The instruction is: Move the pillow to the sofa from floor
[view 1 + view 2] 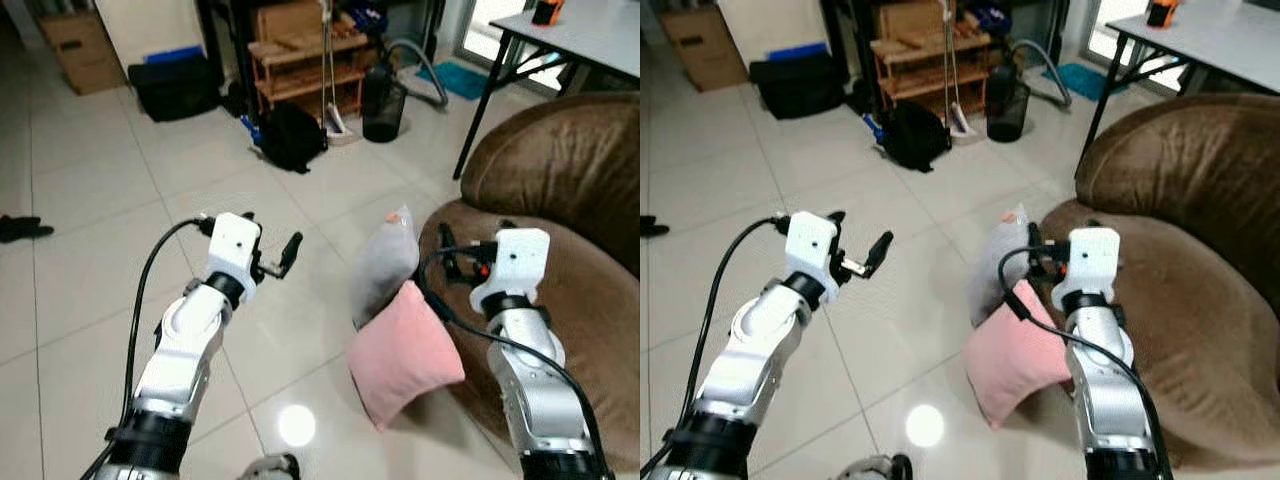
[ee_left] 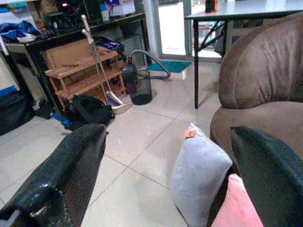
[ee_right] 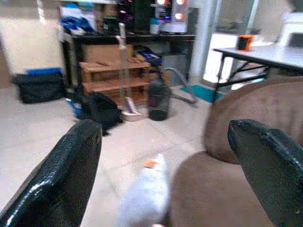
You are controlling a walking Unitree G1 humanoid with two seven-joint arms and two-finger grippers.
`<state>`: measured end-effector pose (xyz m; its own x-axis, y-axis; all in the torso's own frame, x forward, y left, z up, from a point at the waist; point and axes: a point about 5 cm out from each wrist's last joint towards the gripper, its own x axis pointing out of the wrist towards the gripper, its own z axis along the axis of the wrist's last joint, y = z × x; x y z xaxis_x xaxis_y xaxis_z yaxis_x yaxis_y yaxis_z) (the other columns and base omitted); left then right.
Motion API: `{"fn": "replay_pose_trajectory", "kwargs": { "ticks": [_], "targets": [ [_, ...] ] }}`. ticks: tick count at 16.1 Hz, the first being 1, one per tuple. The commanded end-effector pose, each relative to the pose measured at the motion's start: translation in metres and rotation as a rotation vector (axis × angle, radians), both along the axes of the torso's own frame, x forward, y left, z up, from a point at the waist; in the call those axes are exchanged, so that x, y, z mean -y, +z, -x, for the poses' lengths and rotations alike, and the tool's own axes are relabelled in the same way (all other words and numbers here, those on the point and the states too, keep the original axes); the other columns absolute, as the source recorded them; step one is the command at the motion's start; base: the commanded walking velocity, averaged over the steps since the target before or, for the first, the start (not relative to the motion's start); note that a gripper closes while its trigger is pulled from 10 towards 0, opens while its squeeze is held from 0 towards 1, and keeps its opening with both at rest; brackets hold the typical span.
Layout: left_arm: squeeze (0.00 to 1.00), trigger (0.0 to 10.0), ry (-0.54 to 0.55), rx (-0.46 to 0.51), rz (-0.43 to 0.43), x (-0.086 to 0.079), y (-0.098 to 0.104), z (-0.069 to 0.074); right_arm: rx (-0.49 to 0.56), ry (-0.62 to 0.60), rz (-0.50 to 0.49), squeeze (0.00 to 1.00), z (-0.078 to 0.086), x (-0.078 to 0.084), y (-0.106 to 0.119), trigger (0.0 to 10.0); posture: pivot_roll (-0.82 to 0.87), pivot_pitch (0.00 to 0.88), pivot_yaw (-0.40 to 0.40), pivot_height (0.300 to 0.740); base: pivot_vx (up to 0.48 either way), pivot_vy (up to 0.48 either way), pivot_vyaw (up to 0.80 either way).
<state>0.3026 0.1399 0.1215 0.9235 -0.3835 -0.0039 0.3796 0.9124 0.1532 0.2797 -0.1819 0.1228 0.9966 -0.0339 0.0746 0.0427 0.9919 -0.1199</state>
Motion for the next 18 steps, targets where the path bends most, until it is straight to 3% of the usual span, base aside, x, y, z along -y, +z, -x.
{"fn": "replay_pose_trajectory", "kwargs": {
  "ticks": [1, 18],
  "targets": [
    [0.00, 10.0, -0.001, 0.015, -0.005, 0.001, 0.003, -0.003, -0.013, -0.010, 0.013, 0.00, -0.001, 0.000, -0.002, 10.0, 0.01, 0.086, 0.040, 0.740, 0.000, 0.000, 0.00],
    [0.00, 10.0, 0.015, -0.015, 0.011, -0.002, -0.004, -0.002, -0.035, 0.028, -0.050, 0.00, 0.000, -0.012, -0.008, 10.0, 0.01, 0.074, 0.023, 0.740, 0.168, 0.000, 0.00]
  ]
}}
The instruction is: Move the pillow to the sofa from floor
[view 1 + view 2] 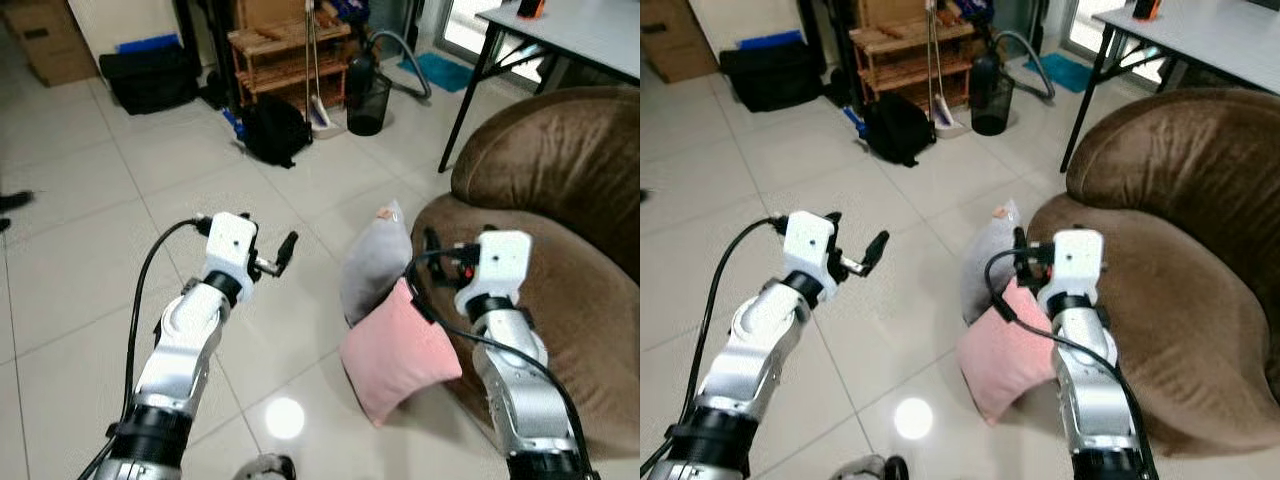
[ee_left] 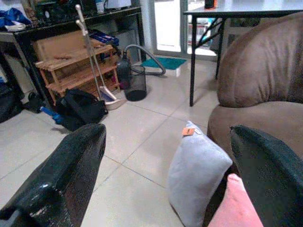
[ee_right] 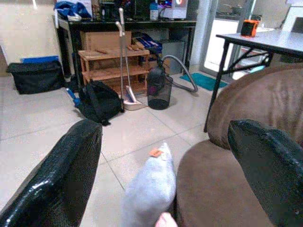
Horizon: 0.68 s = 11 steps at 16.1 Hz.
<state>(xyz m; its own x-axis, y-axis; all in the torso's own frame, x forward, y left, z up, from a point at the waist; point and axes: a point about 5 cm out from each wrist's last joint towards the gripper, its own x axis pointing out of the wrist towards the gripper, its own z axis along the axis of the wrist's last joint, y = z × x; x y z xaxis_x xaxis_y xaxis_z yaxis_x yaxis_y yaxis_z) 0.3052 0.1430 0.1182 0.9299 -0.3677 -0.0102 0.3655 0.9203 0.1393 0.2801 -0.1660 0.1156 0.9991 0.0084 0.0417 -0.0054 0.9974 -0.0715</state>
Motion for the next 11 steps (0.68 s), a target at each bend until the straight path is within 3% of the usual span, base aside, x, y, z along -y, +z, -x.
{"fn": "replay_pose_trajectory", "kwargs": {
  "ticks": [1, 7, 11],
  "targets": [
    [0.00, 10.0, -0.012, 0.000, -0.005, 0.001, -0.001, 0.003, -0.002, -0.013, -0.015, 0.00, 0.002, 0.002, -0.001, 10.0, 0.03, 0.058, 0.012, 0.740, 0.000, 0.000, 0.00],
    [0.00, 10.0, 0.056, -0.042, -0.038, -0.004, -0.017, 0.018, -0.063, 0.004, -0.011, 0.00, 0.008, 0.006, -0.013, 10.0, 0.06, 0.086, -0.080, 0.740, 0.000, 0.000, 0.00],
    [0.00, 10.0, 0.110, -0.043, -0.050, -0.025, -0.019, 0.033, -0.049, 0.060, -0.043, 0.00, 0.004, -0.008, -0.010, 10.0, 0.09, 0.081, -0.126, 0.740, 0.000, 0.000, 0.00]
  ]
}}
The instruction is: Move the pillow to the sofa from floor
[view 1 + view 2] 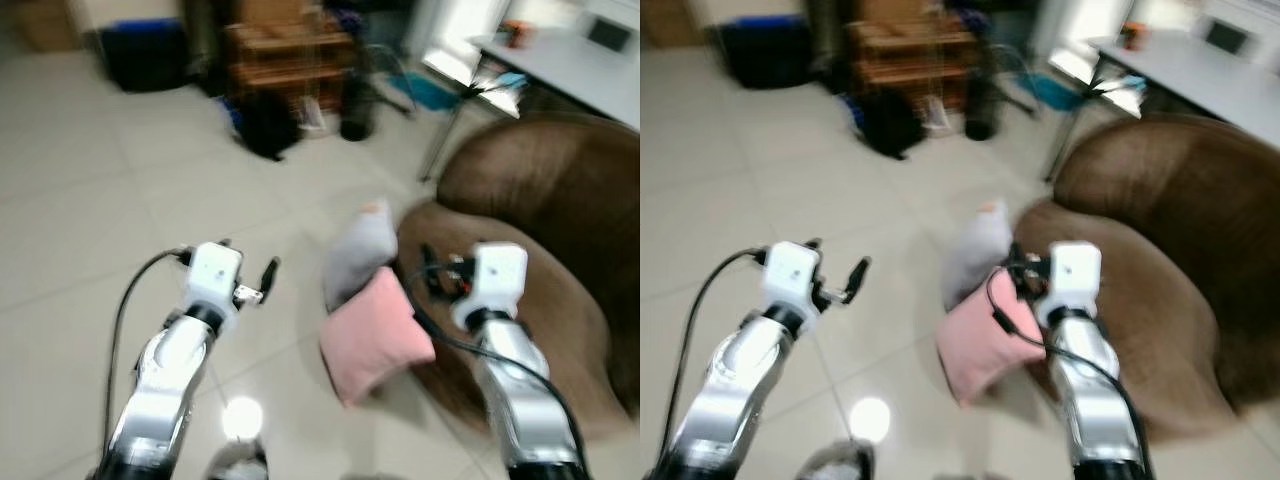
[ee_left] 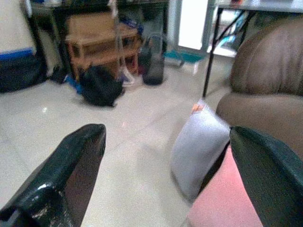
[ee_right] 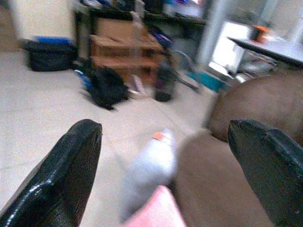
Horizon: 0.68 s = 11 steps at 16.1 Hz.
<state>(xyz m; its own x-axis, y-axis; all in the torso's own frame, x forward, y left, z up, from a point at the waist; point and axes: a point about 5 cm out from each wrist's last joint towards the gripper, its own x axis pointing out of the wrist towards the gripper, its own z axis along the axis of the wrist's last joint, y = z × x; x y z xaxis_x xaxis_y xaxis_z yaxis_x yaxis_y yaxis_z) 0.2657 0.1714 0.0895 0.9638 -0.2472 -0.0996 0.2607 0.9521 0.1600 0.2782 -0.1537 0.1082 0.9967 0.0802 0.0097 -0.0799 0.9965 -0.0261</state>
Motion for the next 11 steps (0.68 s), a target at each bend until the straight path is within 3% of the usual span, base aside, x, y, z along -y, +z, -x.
{"fn": "replay_pose_trajectory", "kwargs": {
  "ticks": [1, 3, 6, 11],
  "targets": [
    [0.00, 10.0, 0.010, 0.032, -0.012, 0.000, 0.007, -0.006, -0.034, -0.015, -0.030, 0.00, 0.000, 0.003, -0.006, 10.0, 0.10, 0.100, -0.125, 0.740, 0.000, 0.000, 0.00],
    [0.00, 10.0, 0.010, 0.021, 0.010, 0.005, 0.009, -0.009, -0.033, 0.027, -0.018, 0.00, 0.003, -0.006, -0.006, 10.0, 0.08, 0.094, -0.098, 0.740, 0.000, 0.000, 0.00],
    [0.00, 10.0, 0.001, 0.024, 0.008, 0.008, 0.013, -0.015, -0.038, -0.014, -0.024, 0.00, 0.011, 0.004, -0.007, 10.0, 0.06, 0.092, -0.082, 0.740, 0.000, 0.000, 0.00],
    [0.00, 10.0, -0.033, 0.036, 0.026, 0.017, 0.012, -0.010, -0.102, -0.075, -0.016, 0.00, 0.033, 0.021, -0.016, 10.0, 0.03, 0.093, -0.104, 0.740, 0.000, 0.000, 0.00]
  ]
}}
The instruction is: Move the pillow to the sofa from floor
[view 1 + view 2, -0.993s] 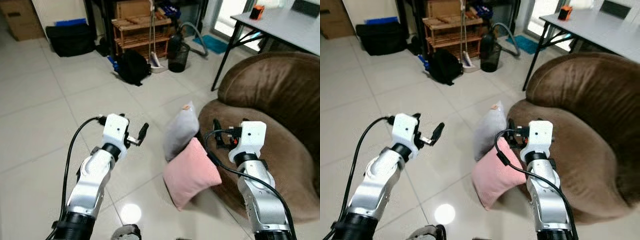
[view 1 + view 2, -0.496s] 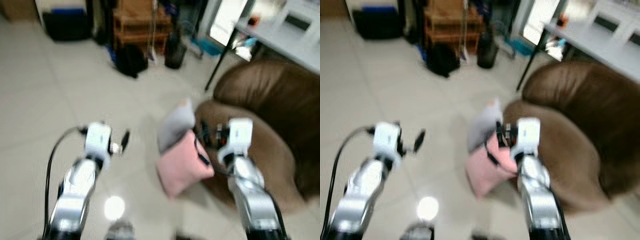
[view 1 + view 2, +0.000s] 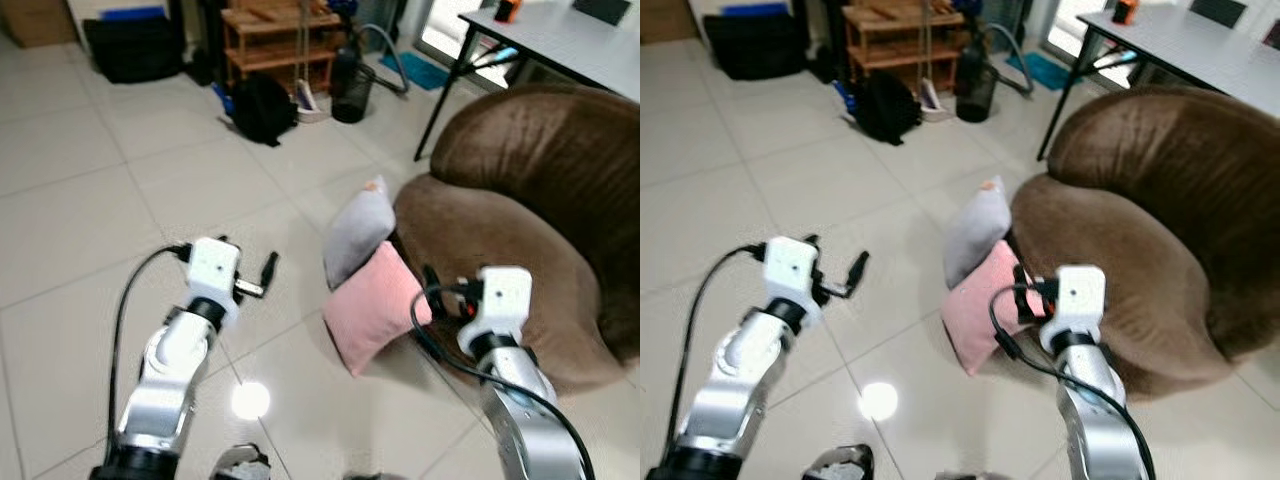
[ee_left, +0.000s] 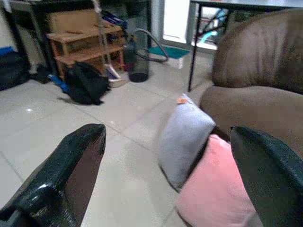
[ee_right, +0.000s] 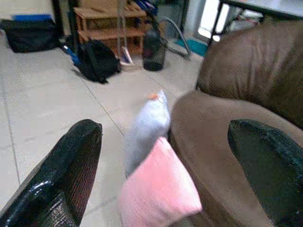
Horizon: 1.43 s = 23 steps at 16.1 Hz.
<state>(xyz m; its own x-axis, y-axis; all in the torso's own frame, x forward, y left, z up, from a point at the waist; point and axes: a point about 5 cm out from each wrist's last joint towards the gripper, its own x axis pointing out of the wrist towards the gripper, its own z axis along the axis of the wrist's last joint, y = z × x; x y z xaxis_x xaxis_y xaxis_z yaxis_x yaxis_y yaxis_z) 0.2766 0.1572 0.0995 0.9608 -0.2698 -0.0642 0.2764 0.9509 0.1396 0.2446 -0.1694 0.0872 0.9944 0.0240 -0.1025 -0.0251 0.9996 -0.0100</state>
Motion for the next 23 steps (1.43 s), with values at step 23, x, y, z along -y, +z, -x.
{"fn": "replay_pose_trajectory", "kwargs": {
  "ticks": [23],
  "targets": [
    [0.00, 10.0, -0.080, 0.015, -0.015, 0.012, -0.003, 0.004, -0.035, -0.087, -0.012, 0.00, 0.009, 0.013, -0.002, 10.0, 0.02, 0.075, -0.071, 0.740, 0.295, 0.000, 0.00]
  ]
}}
